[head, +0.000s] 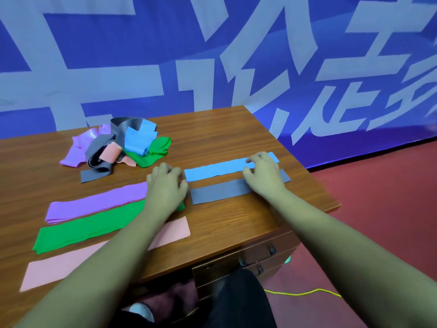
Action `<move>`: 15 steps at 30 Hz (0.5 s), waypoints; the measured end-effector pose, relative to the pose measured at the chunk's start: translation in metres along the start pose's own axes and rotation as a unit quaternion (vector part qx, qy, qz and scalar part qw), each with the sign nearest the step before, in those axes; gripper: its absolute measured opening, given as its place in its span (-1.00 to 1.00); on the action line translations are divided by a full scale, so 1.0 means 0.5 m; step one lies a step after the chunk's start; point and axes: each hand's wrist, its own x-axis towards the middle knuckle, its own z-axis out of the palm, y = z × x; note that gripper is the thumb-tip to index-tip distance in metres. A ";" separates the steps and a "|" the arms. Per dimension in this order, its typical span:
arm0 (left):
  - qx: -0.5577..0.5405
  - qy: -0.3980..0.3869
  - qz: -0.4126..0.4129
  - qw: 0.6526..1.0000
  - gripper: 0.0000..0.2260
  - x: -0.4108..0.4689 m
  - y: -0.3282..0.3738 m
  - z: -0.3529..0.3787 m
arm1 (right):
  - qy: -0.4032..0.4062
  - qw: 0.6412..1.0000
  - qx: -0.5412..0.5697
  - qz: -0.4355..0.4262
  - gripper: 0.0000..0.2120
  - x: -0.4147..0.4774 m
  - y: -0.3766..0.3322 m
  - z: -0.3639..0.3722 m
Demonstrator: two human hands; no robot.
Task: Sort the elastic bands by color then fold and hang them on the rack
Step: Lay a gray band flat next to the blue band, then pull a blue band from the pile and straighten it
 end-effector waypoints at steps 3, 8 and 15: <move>0.019 0.002 -0.022 1.000 -0.86 0.047 -0.045 -0.038 | -0.046 0.997 0.043 -0.037 -0.68 0.029 -0.101 0.021; 0.058 0.015 -0.052 0.997 -0.78 0.121 -0.136 -0.072 | -0.106 0.990 0.052 -0.076 -0.65 0.096 -0.243 0.083; 0.056 0.022 -0.086 0.994 -0.64 0.207 -0.238 -0.052 | -0.130 0.984 0.057 -0.111 -0.64 0.188 -0.361 0.218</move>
